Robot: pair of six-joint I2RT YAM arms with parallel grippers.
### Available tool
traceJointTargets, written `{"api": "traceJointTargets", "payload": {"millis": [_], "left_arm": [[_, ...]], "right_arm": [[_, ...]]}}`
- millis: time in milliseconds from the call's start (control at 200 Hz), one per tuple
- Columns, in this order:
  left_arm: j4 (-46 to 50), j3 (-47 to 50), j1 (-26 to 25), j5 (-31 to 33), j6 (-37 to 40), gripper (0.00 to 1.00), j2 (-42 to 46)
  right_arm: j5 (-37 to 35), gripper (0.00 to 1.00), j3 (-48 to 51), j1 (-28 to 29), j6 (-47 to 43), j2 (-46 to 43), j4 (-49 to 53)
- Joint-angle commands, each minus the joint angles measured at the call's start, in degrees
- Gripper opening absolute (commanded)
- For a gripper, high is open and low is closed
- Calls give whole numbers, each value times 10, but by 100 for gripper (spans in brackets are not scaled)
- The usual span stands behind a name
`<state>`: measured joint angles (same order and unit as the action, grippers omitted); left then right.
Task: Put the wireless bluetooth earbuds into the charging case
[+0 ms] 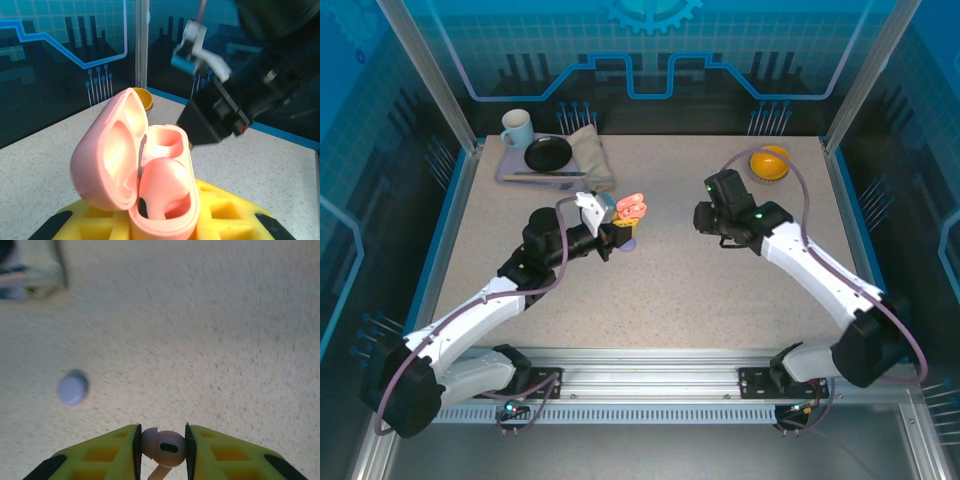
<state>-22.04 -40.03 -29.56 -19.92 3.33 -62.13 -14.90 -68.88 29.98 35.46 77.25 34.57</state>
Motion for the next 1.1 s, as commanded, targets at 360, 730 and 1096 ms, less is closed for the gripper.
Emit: {"api": "traceJointTargets", "payload": {"millis": [360, 730, 1096], "left_arm": [[12, -64, 3, -55, -28, 0, -38], [12, -108, -5, -55, -40, 0, -80], [8, -74, -4, 13, -22, 0, -57]], "right_arm": [[121, 33, -81, 6, -116, -94, -152], [210, 33, -56, 15, -157, -104, -259], [94, 36, 74, -15, -54, -78, -214]]}}
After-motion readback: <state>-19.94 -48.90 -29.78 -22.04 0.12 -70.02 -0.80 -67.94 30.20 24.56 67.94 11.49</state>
